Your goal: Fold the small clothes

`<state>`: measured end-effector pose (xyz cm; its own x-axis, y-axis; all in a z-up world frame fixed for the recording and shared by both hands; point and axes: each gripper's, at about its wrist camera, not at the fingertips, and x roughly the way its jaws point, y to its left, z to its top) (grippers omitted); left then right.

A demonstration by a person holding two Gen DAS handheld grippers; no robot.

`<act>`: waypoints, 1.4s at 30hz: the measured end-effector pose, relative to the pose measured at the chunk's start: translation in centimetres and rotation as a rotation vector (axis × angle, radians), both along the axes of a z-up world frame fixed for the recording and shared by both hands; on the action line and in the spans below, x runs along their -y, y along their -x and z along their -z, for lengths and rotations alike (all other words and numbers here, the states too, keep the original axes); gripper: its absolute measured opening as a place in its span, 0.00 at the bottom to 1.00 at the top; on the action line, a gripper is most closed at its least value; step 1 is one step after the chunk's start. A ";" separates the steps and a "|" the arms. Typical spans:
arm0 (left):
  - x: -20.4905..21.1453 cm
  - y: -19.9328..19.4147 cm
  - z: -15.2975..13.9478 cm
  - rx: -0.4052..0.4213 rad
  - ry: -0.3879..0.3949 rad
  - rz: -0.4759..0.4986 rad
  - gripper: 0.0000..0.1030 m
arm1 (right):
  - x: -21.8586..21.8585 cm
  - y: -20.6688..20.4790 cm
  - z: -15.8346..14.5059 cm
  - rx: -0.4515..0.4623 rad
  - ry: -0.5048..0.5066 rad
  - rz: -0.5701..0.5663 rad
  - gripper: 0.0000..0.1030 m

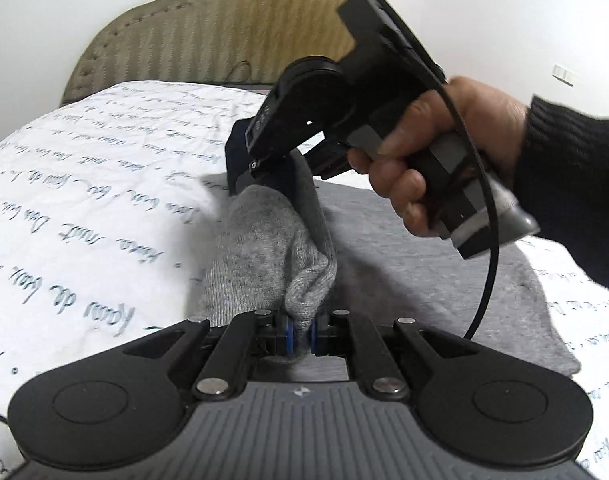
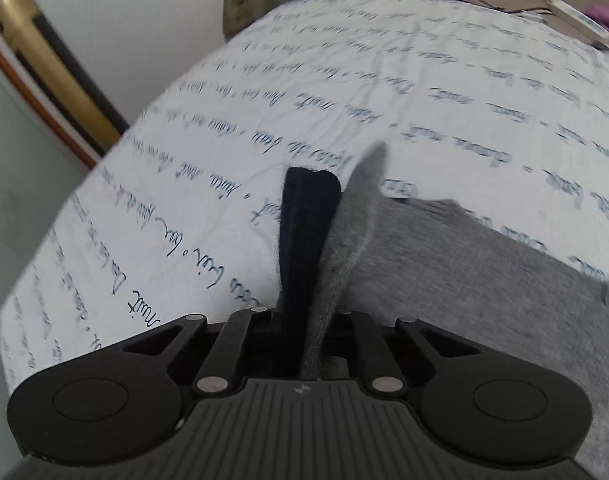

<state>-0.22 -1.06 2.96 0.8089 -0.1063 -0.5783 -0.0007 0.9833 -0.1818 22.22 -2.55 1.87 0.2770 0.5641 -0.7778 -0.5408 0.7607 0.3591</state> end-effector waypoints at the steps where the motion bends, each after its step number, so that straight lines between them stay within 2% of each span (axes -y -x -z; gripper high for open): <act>1: 0.4 -0.1 -0.1 0.003 -0.001 0.011 0.07 | 0.9 0.1 -0.1 0.004 -0.018 0.006 0.11; 14: 8.2 -2.3 -2.1 0.048 -0.041 0.216 0.07 | 14.4 -1.0 -1.2 0.000 -0.186 0.138 0.12; 18: 11.9 -2.7 -2.4 0.059 -0.041 0.320 0.07 | 19.2 0.0 -1.2 0.047 -0.168 0.187 0.12; 21: 15.0 -3.2 -1.9 0.059 -0.041 0.392 0.07 | 23.5 0.9 -1.9 0.083 -0.196 0.209 0.12; 23: 17.0 -3.6 -1.0 0.033 -0.047 0.421 0.07 | 26.3 0.9 -1.3 0.069 -0.206 0.246 0.12; 27: 19.3 -4.7 1.1 -0.054 -0.059 0.446 0.07 | 30.3 0.5 2.0 0.012 -0.169 0.331 0.12; 31: 19.6 -5.0 2.3 -0.092 -0.085 0.451 0.07 | 31.4 1.1 3.1 0.015 -0.231 0.331 0.12; 33: 19.9 -5.2 3.0 -0.112 -0.077 0.455 0.09 | 31.5 1.1 3.4 0.014 -0.242 0.325 0.16; 34: 19.9 -5.3 3.1 -0.119 -0.065 0.466 0.11 | 31.7 1.1 3.6 0.011 -0.249 0.332 0.25; 35: 19.9 -4.8 2.7 -0.126 -0.042 0.495 0.13 | 32.1 1.0 3.7 0.005 -0.260 0.342 0.28; 38: 18.1 -4.0 1.1 -0.104 0.031 0.599 0.20 | 34.0 1.4 3.6 -0.021 -0.333 0.401 0.32; 39: 16.7 -3.6 0.5 -0.077 0.049 0.599 0.24 | 35.0 2.0 3.3 -0.010 -0.361 0.424 0.32; 41: 13.4 -2.6 -0.4 -0.009 0.052 0.530 0.51 | 36.9 4.2 2.7 0.014 -0.423 0.476 0.33; 42: 11.7 -2.0 -0.7 0.031 0.029 0.489 0.54 | 37.7 5.5 2.5 0.024 -0.450 0.487 0.33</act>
